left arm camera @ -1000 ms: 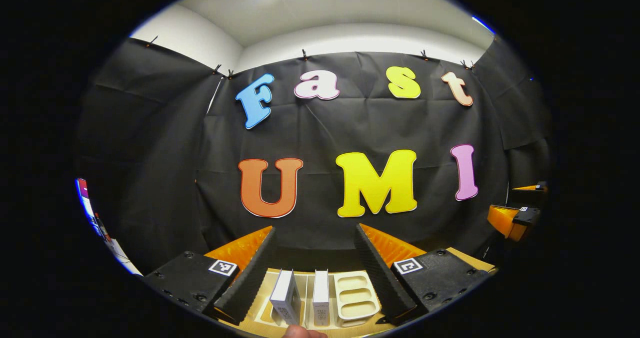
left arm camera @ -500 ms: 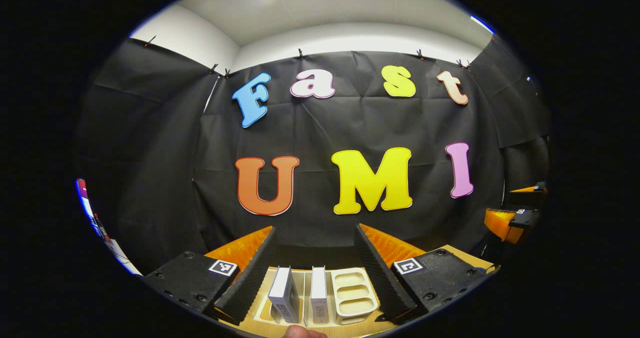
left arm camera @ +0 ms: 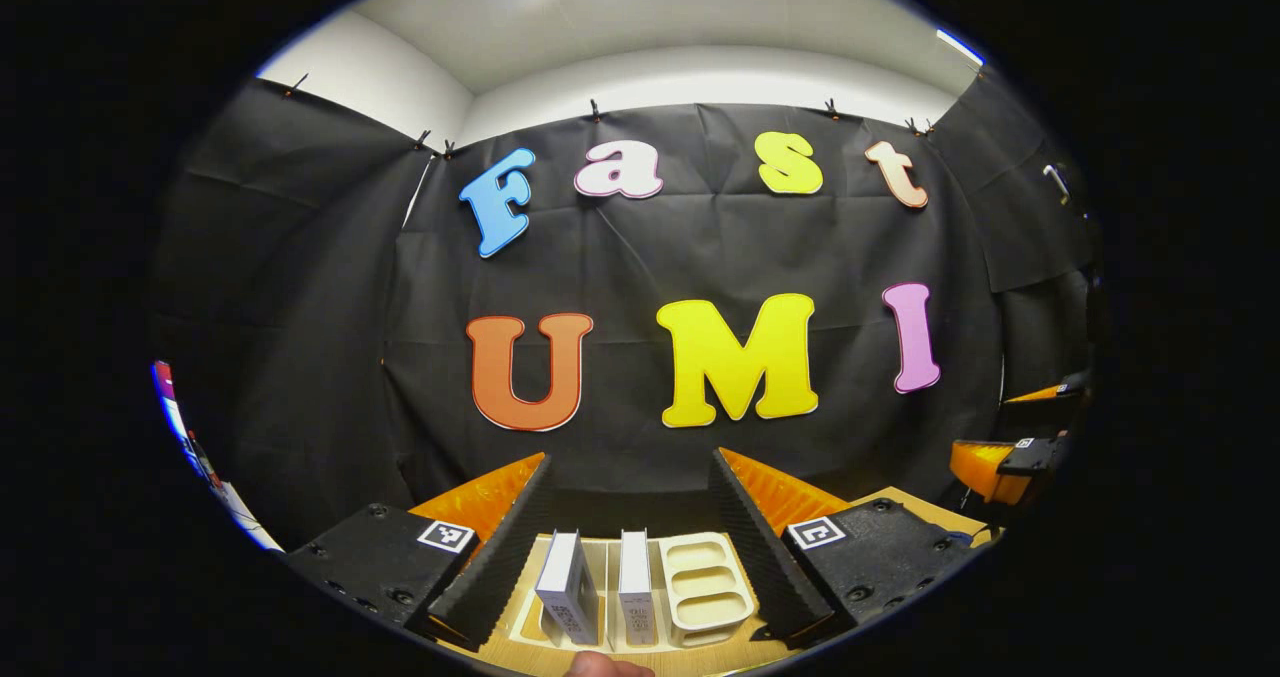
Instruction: Open the schoolbag, grab two books from the bookshelf and put them into the schoolbag.
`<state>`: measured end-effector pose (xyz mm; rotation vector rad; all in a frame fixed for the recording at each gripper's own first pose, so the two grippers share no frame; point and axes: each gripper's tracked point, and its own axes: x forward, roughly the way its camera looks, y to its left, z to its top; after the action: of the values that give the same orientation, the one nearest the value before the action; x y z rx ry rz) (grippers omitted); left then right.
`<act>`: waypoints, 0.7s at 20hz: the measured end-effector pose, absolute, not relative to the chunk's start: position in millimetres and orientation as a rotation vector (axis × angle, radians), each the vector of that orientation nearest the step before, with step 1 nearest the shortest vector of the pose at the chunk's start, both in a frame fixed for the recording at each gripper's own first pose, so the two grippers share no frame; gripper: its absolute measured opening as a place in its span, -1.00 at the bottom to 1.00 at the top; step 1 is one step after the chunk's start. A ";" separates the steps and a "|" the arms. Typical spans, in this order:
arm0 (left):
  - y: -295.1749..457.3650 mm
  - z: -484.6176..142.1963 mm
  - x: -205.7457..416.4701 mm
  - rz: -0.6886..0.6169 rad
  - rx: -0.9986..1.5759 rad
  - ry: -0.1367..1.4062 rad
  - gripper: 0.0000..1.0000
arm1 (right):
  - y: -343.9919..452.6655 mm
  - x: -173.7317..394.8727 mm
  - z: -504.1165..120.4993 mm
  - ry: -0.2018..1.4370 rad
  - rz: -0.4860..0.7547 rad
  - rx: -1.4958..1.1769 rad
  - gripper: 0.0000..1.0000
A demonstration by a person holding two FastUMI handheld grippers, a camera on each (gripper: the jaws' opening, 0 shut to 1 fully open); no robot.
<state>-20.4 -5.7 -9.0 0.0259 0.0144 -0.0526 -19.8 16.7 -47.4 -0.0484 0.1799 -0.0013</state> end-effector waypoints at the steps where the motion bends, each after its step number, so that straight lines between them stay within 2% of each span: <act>1: -4.8 -9.3 -21.9 -0.051 0.029 0.010 0.94 | 20.2 -20.4 -56.5 0.209 0.012 -0.054 0.90; 5: -0.3 -8.2 -25.9 -0.044 0.046 -0.003 0.94 | 32.4 -21.2 -108.7 0.359 0.051 -0.090 0.90; 6: 0.8 -8.9 -27.5 -0.044 0.046 -0.002 0.94 | 34.2 -21.8 -125.5 0.406 0.054 -0.103 0.96; 8: 3.8 -11.6 -29.5 -0.041 0.052 0.000 0.94 | 37.8 -22.8 -164.9 0.514 0.053 -0.116 0.92; 9: 6.7 -14.2 -30.3 -0.037 0.057 0.004 0.94 | 41.6 -25.2 -185.3 0.575 0.053 -0.115 0.97; 10: 9.2 -15.1 -30.3 -0.033 0.059 0.006 0.94 | 45.1 -28.0 -205.7 0.640 0.053 -0.121 0.92; 14: 18.2 -27.4 -35.0 -0.019 0.048 0.031 0.94 | 56.1 -39.4 -271.3 0.841 0.072 -0.165 0.92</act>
<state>-35.0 18.2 -27.4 0.0484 0.0313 -0.0193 -39.4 56.1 -271.3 -0.1648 0.8406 0.0716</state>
